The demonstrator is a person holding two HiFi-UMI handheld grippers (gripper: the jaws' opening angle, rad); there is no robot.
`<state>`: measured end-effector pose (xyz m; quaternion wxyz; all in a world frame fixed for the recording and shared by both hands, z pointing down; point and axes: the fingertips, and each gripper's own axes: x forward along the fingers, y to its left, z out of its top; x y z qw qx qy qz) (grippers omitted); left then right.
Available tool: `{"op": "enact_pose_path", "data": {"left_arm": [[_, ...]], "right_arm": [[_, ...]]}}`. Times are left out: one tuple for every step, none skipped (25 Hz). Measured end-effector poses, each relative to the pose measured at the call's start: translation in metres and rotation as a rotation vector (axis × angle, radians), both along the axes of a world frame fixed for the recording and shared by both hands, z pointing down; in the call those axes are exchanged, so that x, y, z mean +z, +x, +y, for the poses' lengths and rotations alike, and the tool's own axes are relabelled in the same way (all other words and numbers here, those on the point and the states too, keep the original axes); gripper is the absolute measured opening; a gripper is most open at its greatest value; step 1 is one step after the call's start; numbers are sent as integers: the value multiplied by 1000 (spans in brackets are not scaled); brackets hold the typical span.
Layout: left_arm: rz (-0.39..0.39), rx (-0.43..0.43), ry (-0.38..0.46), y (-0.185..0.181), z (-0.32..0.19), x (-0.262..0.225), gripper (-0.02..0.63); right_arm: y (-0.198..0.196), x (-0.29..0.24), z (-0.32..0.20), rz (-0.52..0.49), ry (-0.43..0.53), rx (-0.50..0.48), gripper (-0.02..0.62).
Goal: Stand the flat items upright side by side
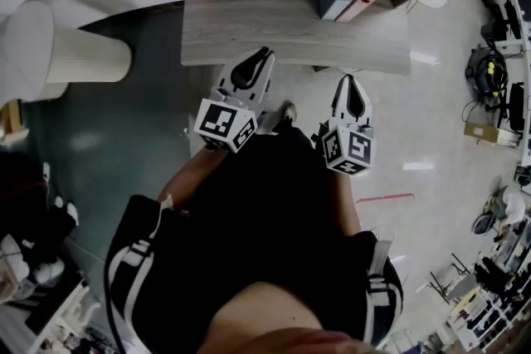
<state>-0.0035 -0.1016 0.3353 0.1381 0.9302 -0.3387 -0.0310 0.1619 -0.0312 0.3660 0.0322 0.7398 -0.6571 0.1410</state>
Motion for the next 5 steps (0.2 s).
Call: {"op": "enact_pose_path", "data": {"left_arm": [[-1, 0, 0, 1, 0, 0, 55], [-2, 1, -1, 2, 0, 1, 55], [-4, 2, -3, 3, 1, 2, 55], [-5, 3, -4, 4, 1, 3, 56], [-7, 4, -6, 6, 1, 4, 55]], "right_arm": [[1, 0, 0, 0, -1, -1, 25], [1, 1, 0, -1, -1, -2, 25], [2, 1, 0, -2, -2, -2, 25], [3, 2, 0, -3, -3, -3, 25], [4, 3, 0, -4, -4, -3, 25]]}}
